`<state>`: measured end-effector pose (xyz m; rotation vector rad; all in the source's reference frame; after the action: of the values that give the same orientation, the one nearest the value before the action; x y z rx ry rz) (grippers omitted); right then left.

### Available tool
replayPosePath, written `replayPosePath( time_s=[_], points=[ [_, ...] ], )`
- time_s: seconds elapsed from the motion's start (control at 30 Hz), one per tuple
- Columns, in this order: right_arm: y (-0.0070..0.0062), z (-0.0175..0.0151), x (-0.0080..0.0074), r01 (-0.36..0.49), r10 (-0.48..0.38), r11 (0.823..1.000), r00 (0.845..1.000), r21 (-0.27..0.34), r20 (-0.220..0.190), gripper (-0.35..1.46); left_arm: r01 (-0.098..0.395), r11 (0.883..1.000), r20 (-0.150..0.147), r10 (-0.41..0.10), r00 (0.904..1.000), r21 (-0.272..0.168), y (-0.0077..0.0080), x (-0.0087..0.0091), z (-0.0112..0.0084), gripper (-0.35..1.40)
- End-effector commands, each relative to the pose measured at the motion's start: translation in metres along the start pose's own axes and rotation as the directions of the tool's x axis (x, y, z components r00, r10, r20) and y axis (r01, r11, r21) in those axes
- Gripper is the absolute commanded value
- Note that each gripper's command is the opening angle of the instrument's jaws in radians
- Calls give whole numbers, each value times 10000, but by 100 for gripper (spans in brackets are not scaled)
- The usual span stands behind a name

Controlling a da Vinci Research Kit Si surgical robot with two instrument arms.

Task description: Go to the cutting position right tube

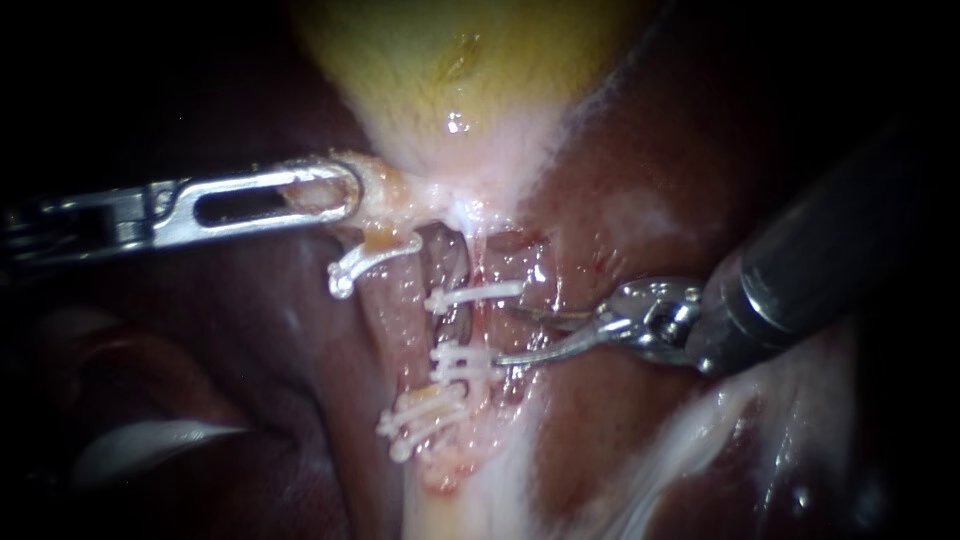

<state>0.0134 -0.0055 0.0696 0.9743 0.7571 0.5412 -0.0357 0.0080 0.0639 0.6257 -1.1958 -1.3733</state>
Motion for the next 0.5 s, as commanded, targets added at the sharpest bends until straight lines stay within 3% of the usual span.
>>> replayPosePath(
  time_s=[0.03,0.5],
  points=[
    [2,1,2,5,-5,10000,10000,-29,-11,142,0,10000,0,0,10000,0,0,0,0,-35],
    [21,23,14,-114,115,9999,9993,39,-351,142,-4,10000,8,4,10000,-7,0,1,1,-35]
  ],
)
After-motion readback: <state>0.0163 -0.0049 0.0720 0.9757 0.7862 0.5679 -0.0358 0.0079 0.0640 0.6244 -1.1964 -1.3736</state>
